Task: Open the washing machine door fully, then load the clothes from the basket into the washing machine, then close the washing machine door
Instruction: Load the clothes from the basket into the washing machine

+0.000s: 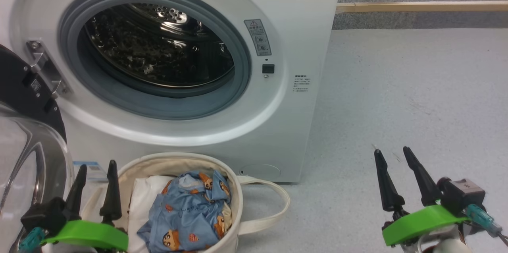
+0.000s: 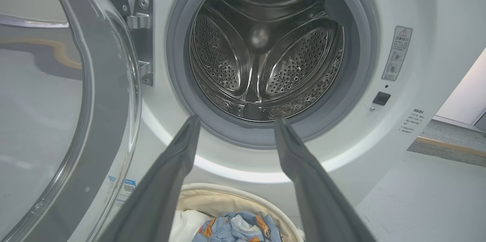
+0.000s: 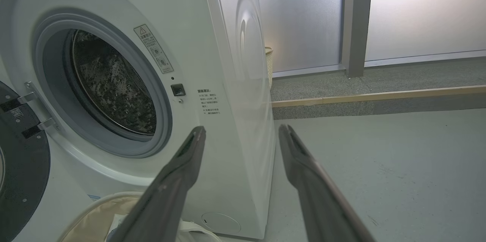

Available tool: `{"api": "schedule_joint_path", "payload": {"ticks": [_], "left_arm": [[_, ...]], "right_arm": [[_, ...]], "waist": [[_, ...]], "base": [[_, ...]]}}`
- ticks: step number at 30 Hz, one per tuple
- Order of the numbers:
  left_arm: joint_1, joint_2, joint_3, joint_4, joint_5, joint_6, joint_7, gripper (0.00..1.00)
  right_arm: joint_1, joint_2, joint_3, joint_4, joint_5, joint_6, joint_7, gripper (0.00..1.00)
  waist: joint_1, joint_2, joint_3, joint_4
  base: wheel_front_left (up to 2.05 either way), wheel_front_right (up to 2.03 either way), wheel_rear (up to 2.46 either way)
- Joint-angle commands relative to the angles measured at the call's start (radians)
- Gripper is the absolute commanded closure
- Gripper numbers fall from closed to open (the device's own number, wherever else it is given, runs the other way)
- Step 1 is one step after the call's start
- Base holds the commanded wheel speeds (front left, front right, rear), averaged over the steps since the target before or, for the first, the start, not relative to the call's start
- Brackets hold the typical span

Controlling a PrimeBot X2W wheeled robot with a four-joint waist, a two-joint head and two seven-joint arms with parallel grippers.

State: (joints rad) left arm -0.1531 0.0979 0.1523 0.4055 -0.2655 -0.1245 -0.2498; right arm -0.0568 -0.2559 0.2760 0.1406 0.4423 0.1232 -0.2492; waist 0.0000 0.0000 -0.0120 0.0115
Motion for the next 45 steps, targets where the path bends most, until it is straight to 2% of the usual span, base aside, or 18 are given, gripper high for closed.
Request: {"api": "schedule_joint_path", "payload": {"ticks": [1,14,24,34,45], "left_arm": [[-0.035,0.021,0.026,-0.022,0.005,-0.006,-0.012,0.0],[-0.048,0.022,0.006,0.028,-0.03,-0.006,-0.012,0.0],[-0.054,0.025,0.012,0.022,-0.005,-0.006,-0.012,0.0],[-0.096,0.02,0.003,0.048,0.019,-0.006,-0.012,0.0],[-0.177,0.024,-0.025,0.105,0.016,-0.006,-0.012,0.0]], "right_arm": [[-0.036,-0.019,0.017,-0.036,0.001,0.008,-0.013,0.0],[-0.037,-0.025,0.039,-0.043,0.001,0.008,-0.013,0.0],[-0.042,-0.025,0.025,-0.05,-0.018,0.008,-0.013,0.0],[-0.063,-0.002,-0.01,-0.067,-0.047,0.008,-0.013,0.0],[-0.118,0.018,-0.016,-0.097,-0.06,0.008,-0.013,0.0]], "waist": [[0.0,0.0,0.002,-0.002],[0.0,0.0,0.017,-0.017],[0.0,0.0,0.037,-0.04],[0.0,0.0,0.098,-0.07],[0.0,0.0,0.215,-0.079]], "base": [[0.0,0.0,0.0],[0.0,0.0,0.0],[0.0,0.0,0.0],[0.0,0.0,0.0],[0.0,0.0,0.0]]}}
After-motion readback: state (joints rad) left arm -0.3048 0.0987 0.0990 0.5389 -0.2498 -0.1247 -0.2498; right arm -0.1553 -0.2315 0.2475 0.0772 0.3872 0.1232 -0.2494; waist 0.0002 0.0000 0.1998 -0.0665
